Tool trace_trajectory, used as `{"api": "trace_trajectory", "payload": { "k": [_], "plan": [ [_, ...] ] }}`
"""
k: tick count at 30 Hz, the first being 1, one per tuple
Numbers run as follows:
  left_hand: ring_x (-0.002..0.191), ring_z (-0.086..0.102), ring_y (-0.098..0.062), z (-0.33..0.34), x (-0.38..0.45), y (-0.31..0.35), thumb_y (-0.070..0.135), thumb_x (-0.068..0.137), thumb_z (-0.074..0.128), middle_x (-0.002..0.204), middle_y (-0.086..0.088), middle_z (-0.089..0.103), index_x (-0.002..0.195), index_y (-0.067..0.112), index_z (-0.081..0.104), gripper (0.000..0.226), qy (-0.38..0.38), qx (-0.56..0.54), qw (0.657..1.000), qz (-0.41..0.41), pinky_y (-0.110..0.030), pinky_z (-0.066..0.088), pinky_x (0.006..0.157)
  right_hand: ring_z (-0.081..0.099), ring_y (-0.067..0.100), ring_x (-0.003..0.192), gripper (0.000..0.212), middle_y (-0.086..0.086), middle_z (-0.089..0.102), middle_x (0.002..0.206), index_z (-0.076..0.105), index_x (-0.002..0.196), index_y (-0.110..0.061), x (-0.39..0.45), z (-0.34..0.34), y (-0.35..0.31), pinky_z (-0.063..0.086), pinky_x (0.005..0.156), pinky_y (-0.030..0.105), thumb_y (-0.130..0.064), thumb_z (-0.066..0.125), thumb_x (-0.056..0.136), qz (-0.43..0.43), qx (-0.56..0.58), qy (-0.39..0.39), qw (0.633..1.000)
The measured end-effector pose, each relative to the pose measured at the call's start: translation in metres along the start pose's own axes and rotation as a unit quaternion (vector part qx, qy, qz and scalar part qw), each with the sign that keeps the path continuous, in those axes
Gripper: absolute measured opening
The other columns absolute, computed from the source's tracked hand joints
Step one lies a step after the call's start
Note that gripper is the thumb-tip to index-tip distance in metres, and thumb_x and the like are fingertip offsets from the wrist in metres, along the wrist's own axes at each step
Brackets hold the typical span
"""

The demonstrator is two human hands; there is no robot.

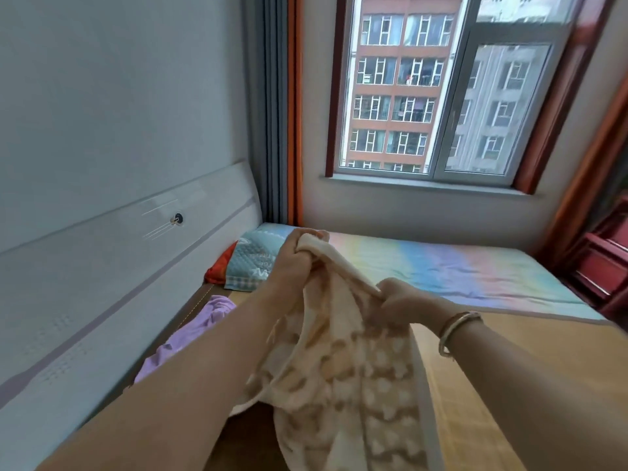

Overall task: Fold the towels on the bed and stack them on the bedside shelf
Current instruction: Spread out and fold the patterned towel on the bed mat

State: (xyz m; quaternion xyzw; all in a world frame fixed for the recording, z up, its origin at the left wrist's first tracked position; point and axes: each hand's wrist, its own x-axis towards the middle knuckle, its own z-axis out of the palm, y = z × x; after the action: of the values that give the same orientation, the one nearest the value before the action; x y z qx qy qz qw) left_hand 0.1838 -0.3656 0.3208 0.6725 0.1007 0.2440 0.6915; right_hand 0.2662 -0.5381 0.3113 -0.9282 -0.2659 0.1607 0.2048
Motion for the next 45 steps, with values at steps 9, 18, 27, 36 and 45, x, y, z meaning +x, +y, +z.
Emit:
{"api": "trace_trajectory", "payload": {
  "k": [9,18,27,36,45],
  "plan": [
    [0.094,0.061,-0.021,0.035,0.028,-0.005,0.009,0.095,0.046,0.105,-0.002,0.061,0.098,0.028,0.056,0.022,-0.047,-0.013,0.999,0.024,-0.036,0.054,0.079,0.056,0.025,0.083,0.03,0.02,0.066,0.097,0.066,0.099,0.007,0.025,-0.003,0.052,0.042,0.069,0.031,-0.012,0.042,0.096,0.121,0.249,0.202,0.939],
    [0.079,0.056,-0.018,0.053,0.117,-0.022,0.038,0.09,0.042,0.091,-0.001,0.059,0.111,0.018,0.046,0.029,-0.063,0.025,0.998,-0.009,-0.029,0.046,0.061,0.066,0.021,0.094,0.031,0.012,0.07,0.105,0.064,0.112,-0.01,0.035,-0.037,0.031,0.054,0.084,0.033,-0.032,0.045,0.099,0.04,0.545,0.054,0.836],
    [0.089,0.058,-0.022,0.203,0.126,-0.09,0.041,0.081,0.05,0.104,-0.01,0.057,0.113,0.019,0.042,0.04,-0.144,0.054,0.988,-0.019,-0.032,0.051,0.067,0.061,0.02,0.084,0.02,0.008,0.066,0.091,0.065,0.091,-0.013,-0.002,-0.032,0.198,0.05,0.077,0.033,-0.03,0.055,0.093,0.168,0.419,0.151,0.88],
    [0.087,0.06,-0.026,0.459,0.109,-0.226,0.045,0.077,0.048,0.091,0.0,0.055,0.083,0.053,0.043,0.012,-0.21,0.176,0.96,-0.06,-0.044,0.046,0.07,0.048,0.019,0.067,0.021,0.009,0.053,0.073,0.058,0.074,-0.011,-0.039,-0.024,0.473,0.035,0.061,0.029,-0.023,0.058,0.091,0.227,0.411,0.175,0.865],
    [0.098,0.059,-0.022,0.751,0.051,-0.318,0.04,0.072,0.046,0.1,0.001,0.057,0.108,0.03,0.041,0.038,-0.311,0.217,0.924,-0.054,-0.046,0.051,0.089,0.043,0.015,0.057,0.018,0.0,0.047,0.063,0.052,0.076,-0.01,-0.101,-0.078,0.751,0.029,0.043,0.017,-0.016,0.054,0.092,0.362,0.345,0.257,0.827]
  ]
}}
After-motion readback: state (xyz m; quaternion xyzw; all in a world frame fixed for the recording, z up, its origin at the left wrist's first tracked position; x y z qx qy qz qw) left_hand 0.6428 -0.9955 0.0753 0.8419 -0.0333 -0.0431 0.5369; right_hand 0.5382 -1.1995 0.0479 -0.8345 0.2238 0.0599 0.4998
